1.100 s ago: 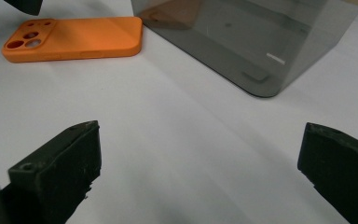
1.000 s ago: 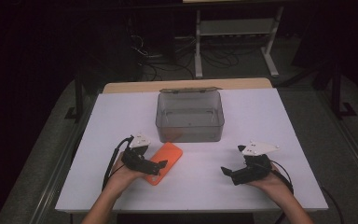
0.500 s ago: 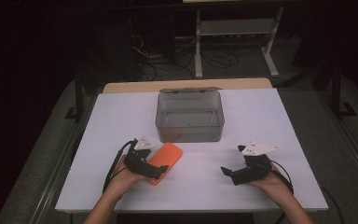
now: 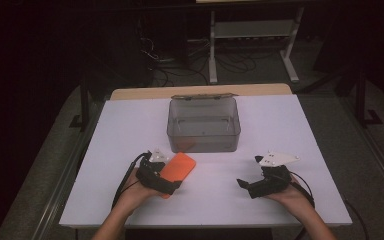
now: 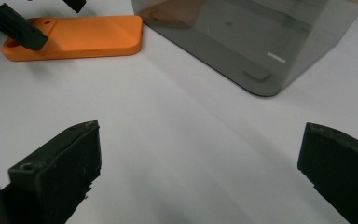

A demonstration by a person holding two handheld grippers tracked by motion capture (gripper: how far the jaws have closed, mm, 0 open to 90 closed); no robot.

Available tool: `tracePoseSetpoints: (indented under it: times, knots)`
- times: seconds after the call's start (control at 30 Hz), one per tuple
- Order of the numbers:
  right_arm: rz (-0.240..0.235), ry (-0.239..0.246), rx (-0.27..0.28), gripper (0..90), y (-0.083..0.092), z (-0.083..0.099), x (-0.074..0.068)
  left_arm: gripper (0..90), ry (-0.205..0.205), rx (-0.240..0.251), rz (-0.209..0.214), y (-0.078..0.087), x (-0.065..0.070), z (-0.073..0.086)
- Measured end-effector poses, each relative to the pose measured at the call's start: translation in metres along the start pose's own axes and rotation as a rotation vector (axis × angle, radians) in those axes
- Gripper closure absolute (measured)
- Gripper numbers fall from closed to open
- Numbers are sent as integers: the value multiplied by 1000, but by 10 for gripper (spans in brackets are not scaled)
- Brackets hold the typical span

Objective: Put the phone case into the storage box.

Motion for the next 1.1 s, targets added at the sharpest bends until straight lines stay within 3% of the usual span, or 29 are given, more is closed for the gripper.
tracePoseSetpoints:
  times: [0.37,0.8,1.1]
  knots:
    - [-1,-3,-1,0,0,0,0,0,-24,-51,-15,-6,2,5]
    - [-2,-4,-1,0,0,0,0,0,-20,-73,-13,-8,2,7]
    - [-2,-4,-1,0,0,0,0,0,-37,-85,-36,-9,3,8]
Point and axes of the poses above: each handheld gripper's, and its own axes: y roughly backward along the jaws, z roughly out of its underside, x roughly to its right, the point moved 8 cm from there along -y, roughly forward along the jaws, and after that the axes turned 7 degrees about -x, right-handed, at the moved point
